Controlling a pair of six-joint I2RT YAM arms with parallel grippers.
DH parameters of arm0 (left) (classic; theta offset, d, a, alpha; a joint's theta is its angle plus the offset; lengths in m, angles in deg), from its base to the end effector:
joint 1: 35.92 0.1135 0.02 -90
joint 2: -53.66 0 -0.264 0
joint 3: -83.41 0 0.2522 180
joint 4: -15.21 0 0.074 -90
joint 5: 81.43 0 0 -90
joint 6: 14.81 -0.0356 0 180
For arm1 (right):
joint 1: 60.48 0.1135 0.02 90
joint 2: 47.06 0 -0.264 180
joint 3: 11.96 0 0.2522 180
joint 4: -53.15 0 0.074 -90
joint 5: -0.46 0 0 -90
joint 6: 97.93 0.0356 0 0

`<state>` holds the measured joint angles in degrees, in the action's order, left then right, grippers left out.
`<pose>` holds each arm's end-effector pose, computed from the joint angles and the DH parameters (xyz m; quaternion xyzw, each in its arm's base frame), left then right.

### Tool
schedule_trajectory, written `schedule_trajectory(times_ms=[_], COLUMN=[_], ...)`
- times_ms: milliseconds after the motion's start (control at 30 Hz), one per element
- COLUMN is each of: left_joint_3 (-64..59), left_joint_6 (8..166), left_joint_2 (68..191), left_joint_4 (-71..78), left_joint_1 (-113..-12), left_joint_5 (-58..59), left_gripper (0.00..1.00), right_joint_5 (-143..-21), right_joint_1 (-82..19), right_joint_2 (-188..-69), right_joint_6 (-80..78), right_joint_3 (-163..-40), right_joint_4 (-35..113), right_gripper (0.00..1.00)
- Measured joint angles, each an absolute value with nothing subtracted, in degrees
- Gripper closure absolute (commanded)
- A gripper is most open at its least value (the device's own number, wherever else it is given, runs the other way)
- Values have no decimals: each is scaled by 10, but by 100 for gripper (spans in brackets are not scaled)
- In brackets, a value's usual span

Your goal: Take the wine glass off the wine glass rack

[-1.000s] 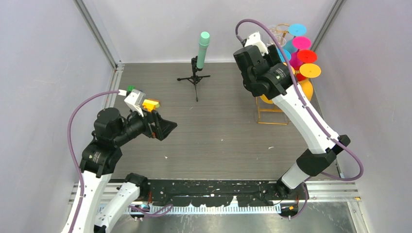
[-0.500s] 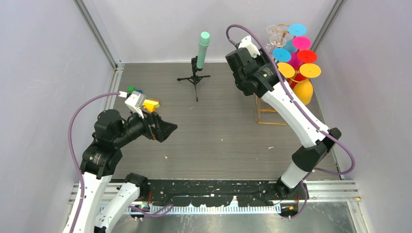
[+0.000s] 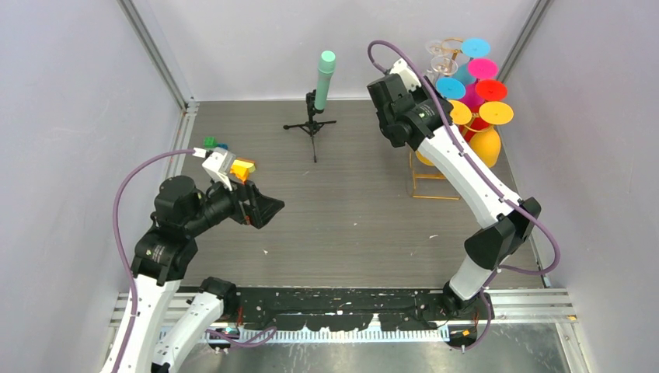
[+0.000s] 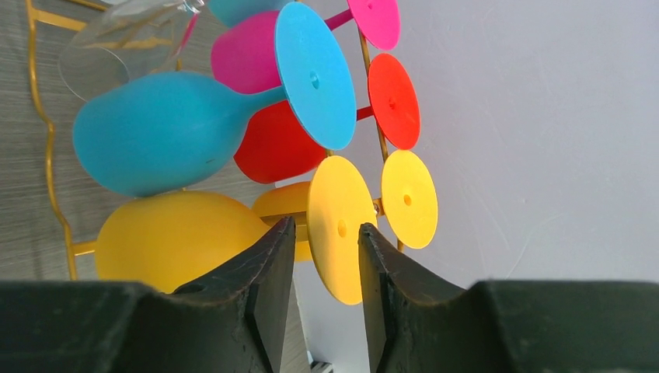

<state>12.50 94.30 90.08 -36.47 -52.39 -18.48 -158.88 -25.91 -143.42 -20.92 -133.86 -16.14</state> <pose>0.1070 -0.0485 0.3818 0.1207 0.7855 -0.3555 0.4919 0.2983 0.1651 0.4248 -0.1005 0.7822 -0.4534 0.4152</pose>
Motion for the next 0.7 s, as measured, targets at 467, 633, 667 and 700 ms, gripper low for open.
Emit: schedule_trajectory(times_ms=[467,633,667,700], left_joint_3=[131,131,131,131], left_joint_6=[943,943,943,943], left_joint_2=[902,903,903,903], left_joint_4=[-364,-360,-360,-359], left_joint_1=[-524,-524,-524,-524], left_joint_5=[-180,-180,-178,-177], left_gripper=[0,0,0,0], right_joint_5=[-1596,-1597,-1598,-1598], right_joint_1=[-264,-258,-257,-255], right_joint_2=[-1434,-1434,-1434,-1434], right_joint_6=[-228,-230,-231,-232], right_joint_3=[-1320,-1317,-1316,-1315], right_joint_4=[-150,-150,-150,-150], right_gripper=[79,84,84,84])
